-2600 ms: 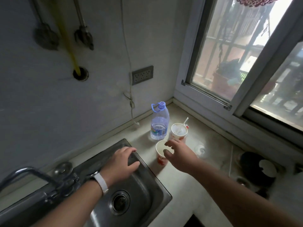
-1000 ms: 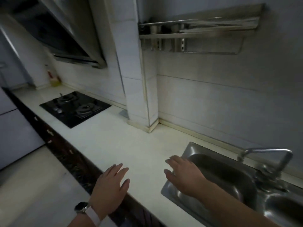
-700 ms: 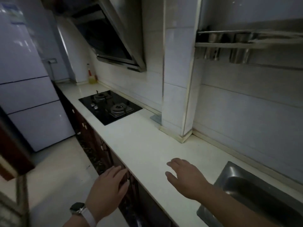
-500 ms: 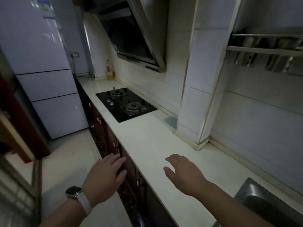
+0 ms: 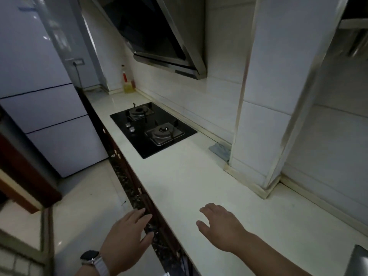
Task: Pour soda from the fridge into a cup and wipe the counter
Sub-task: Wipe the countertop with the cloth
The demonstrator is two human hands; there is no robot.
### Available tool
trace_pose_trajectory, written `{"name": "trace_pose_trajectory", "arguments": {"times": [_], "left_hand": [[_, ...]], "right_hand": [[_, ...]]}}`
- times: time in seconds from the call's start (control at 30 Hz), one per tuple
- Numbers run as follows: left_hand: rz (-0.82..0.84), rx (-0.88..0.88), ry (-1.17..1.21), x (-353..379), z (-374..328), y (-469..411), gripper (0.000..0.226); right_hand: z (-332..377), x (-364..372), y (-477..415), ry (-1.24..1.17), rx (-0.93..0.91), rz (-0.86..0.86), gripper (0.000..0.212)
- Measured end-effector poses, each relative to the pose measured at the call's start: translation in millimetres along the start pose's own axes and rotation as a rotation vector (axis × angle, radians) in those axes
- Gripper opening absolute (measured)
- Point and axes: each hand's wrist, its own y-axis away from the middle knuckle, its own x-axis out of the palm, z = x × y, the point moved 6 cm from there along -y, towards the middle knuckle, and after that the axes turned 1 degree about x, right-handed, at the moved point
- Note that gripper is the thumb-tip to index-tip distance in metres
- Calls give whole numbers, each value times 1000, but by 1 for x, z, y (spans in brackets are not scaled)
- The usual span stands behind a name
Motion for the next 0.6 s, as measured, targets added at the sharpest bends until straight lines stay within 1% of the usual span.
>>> {"name": "trace_pose_trajectory", "arguments": {"times": [0.1, 0.23, 0.33, 0.4, 0.5, 0.6], "left_hand": [[21, 50, -21, -11, 0, -49, 58], [7, 99, -15, -30, -5, -106, 60], [-7, 138, -31, -41, -9, -141, 83], [-15, 180, -25, -44, -16, -163, 90], [-17, 251, -7, -48, -29, -196, 90], [-63, 306, -32, -50, -39, -230, 77]], "right_hand": [[-19, -6, -36, -10, 31, 23, 62], [-40, -23, -77, -45, 69, 12, 57], [-49, -40, -95, -77, 96, -25, 55], [-57, -52, -101, -91, 113, -56, 54], [-74, -68, -109, -110, 160, -108, 54], [-92, -77, -119, -125, 220, -145, 54]]}}
